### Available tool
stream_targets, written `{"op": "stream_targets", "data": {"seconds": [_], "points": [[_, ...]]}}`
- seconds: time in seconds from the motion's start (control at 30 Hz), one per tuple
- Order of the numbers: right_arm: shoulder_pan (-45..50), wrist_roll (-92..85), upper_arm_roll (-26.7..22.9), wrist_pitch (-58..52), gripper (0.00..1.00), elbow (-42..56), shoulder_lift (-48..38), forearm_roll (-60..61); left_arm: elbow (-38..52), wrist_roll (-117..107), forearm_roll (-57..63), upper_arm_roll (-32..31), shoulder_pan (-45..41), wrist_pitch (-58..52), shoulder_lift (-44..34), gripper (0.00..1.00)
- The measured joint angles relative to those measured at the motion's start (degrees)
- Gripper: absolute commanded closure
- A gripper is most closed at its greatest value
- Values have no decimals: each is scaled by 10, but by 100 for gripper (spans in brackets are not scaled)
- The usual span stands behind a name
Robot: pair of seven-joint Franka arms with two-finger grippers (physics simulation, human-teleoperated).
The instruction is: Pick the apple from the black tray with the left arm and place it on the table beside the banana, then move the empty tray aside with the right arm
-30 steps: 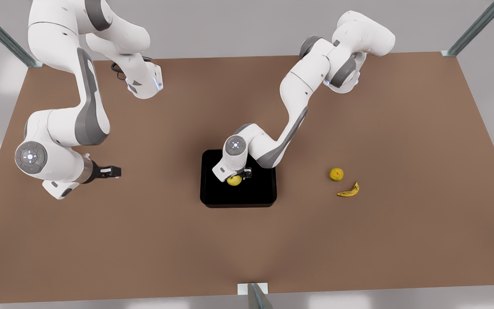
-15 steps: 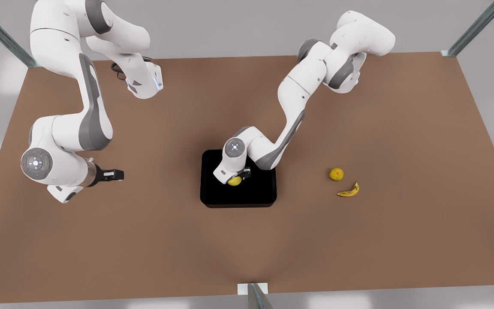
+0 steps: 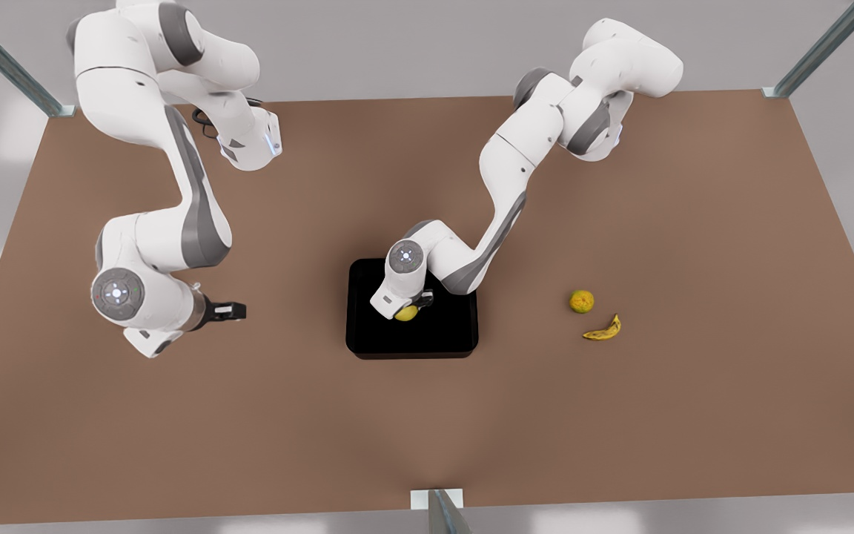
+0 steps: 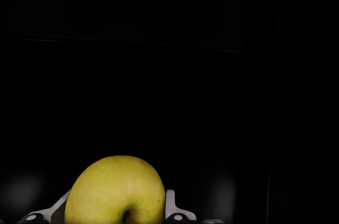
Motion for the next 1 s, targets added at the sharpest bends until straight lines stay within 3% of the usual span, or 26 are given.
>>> {"op": "stream_targets", "data": {"seconds": [0.07, 0.1, 0.67, 1.0], "points": [[2, 9, 0, 6, 0, 0, 1, 0, 0, -2, 1, 0, 0, 0, 0, 22], [2, 13, 0, 8, 0, 0, 2, 0, 0, -3, 1, 0, 0, -1, -1, 29], [75, 142, 8, 71, 0, 2, 38, 13, -17, -12, -2, -2, 4, -45, -59, 32], [118, 229, 28, 130, 0, -3, 55, 36, -91, -11, -4, -2, 8, -72, -144, 31]]}}
